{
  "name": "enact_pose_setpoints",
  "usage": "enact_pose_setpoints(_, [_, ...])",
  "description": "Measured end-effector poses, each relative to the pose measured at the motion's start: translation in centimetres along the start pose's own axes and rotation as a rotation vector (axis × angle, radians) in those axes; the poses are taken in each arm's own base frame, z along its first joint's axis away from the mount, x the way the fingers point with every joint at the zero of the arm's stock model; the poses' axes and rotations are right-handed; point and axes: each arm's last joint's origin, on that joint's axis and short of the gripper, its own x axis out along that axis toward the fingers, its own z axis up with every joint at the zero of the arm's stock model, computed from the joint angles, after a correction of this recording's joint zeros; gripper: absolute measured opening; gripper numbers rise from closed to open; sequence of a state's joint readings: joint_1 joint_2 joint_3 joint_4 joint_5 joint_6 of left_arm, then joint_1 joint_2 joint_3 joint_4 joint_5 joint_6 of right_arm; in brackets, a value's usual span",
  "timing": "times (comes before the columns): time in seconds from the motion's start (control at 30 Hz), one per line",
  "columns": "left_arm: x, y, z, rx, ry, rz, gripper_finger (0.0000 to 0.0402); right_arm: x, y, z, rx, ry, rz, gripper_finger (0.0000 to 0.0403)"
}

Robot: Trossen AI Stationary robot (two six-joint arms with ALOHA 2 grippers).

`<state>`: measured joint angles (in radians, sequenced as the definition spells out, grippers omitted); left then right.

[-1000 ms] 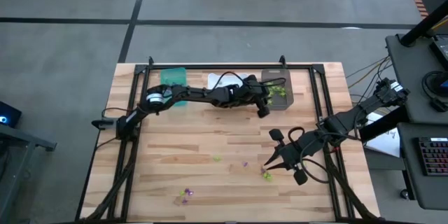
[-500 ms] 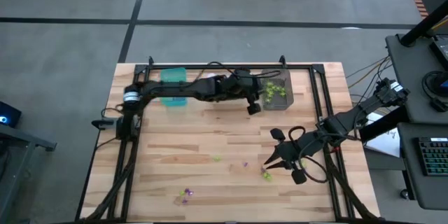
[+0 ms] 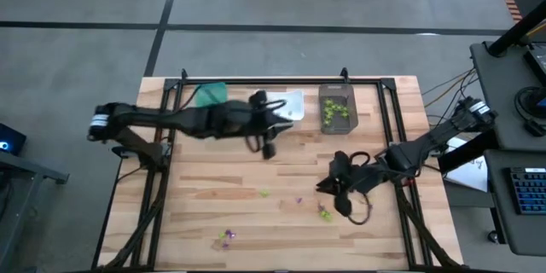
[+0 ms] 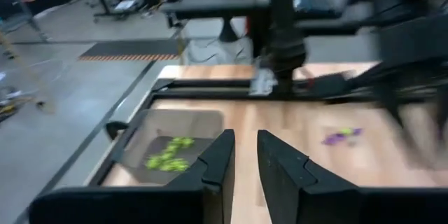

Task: Sort Halloween decoration
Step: Put the purple witch hat into the light blue bin

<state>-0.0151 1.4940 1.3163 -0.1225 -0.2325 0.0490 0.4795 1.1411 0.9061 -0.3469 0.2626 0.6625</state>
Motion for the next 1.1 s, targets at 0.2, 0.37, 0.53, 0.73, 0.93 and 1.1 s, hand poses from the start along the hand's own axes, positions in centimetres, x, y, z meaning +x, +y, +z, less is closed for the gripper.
enact_pose_setpoints(0.2, [-3.2,-2.1,-3.1,-0.038,-0.039,-0.027,0.0042,2.2,-2.0,-0.5,0.21,0.108,-0.143,0.0054])
enact_pose_setpoints(0.37, [-4.9,-3.0,-5.2,-0.081,-0.029,-0.022,0.0042,4.6,-3.4,-1.0,0.31,0.221,-0.197,0.0054])
enact_pose_setpoints(0.53, [-5.2,-3.6,-6.7,-0.135,0.007,-0.033,0.0042,6.9,-4.6,-1.2,0.393,0.334,-0.239,0.0054])
enact_pose_setpoints(0.73, [-4.8,-3.8,-7.3,-0.162,0.031,-0.031,0.0042,9.4,-4.0,-0.8,0.29,0.437,-0.199,0.0054])
enact_pose_setpoints(0.93, [-4.8,-3.8,-7.3,-0.161,0.034,-0.03,0.0042,11.5,-2.1,-0.8,-0.227,0.533,-0.007,0.0054])
enact_pose_setpoints(1.1, [-4.8,-3.9,-7.4,-0.166,0.039,-0.034,0.0042,12.5,-0.5,-1.3,-0.54,0.516,-0.019,0.0054])
